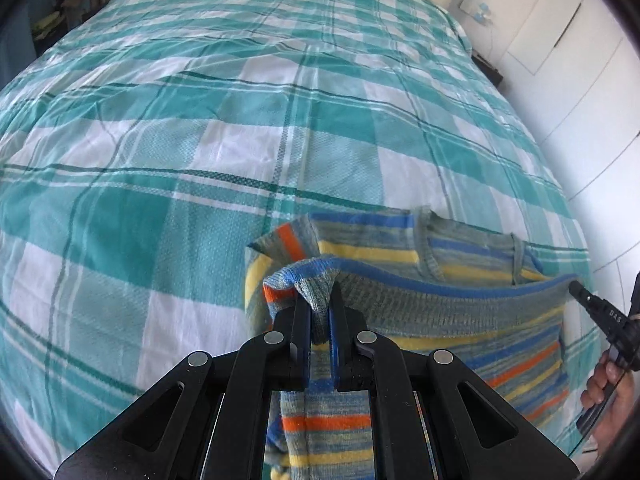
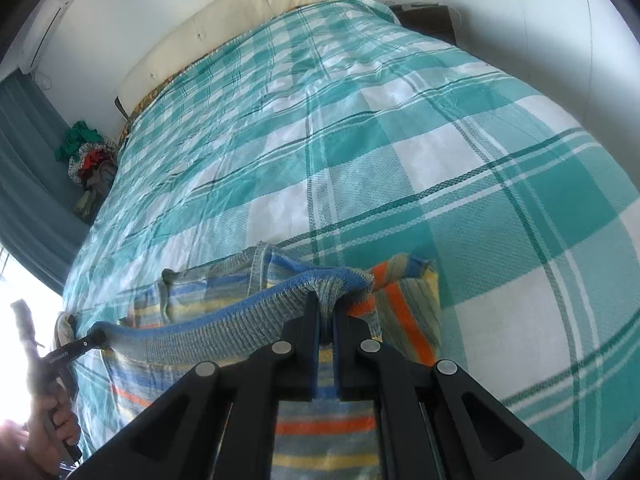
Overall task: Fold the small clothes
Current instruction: 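Lift the hem with both grippers and fold it up onto the collar, release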
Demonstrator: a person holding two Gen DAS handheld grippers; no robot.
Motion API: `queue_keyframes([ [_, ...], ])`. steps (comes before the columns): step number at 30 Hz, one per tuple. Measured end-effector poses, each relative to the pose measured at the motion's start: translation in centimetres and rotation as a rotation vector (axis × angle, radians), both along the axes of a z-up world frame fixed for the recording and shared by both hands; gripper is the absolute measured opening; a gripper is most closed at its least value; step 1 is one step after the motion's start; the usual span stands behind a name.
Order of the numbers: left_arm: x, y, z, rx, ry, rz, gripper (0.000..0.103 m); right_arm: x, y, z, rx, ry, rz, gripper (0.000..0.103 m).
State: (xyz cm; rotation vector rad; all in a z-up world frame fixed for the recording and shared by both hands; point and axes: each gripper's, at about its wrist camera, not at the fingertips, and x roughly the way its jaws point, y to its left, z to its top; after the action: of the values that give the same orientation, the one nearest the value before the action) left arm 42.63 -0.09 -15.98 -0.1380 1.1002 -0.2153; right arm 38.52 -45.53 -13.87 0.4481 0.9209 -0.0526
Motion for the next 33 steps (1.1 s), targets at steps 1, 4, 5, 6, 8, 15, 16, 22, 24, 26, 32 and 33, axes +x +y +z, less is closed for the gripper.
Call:
queue_keyframes([
  [1,0.9,-0.2,-0.6,0.010,0.011,0.001,0.007,0.8,-0.3,-0.8,0.013,0.006,0.002,0.005],
  [4,3.0,0.5,-1.1,0.016,0.009,0.056,0.025,2.2,-1.7,-2.3,0.101,-0.028,-0.021,0.009],
  [5,3.5,1.1,-0.8,0.011,-0.006,0.084,0.033,2.3,-2.4,-2.4,0.113,-0.044,-0.047,0.013],
  [6,3.7,1.7,-0.2,0.004,-0.027,0.114,0.043,2.3,-3.2,-2.1,0.127,-0.060,-0.078,0.025],
  [8,3.4,2.9,1.2,-0.010,-0.070,0.144,0.046,2.0,-3.9,-1.1,0.138,-0.086,-0.086,0.031],
  [15,-2.8,-0.2,1.8,-0.041,-0.105,-0.134,0.062,1.4,2.8,0.6,0.038,0.012,0.342,0.031],
  [16,-3.2,-1.5,0.8,-0.034,-0.091,-0.178,0.064,1.9,4.0,-0.4,0.037,0.054,0.387,0.031],
  [22,-4.7,-2.3,-3.4,0.121,-0.021,-0.150,0.057,3.1,3.2,-3.5,-0.079,0.100,0.210,0.016],
  [24,-6.8,-1.1,-1.7,0.048,-0.049,-0.144,0.066,0.8,2.6,-1.4,-0.076,0.045,0.196,0.020],
  [26,-9.4,-0.9,-0.7,0.029,-0.091,-0.184,0.070,-2.1,3.4,0.1,-0.057,0.021,0.298,0.020],
  [32,-15.2,-0.3,-5.3,0.218,-0.024,-0.243,0.068,-10.9,4.4,-4.8,-0.113,0.177,0.368,0.021],
  [33,-16.1,0.8,-5.0,0.196,-0.034,-0.209,0.068,-12.0,3.4,-5.1,-0.108,0.159,0.331,0.014],
])
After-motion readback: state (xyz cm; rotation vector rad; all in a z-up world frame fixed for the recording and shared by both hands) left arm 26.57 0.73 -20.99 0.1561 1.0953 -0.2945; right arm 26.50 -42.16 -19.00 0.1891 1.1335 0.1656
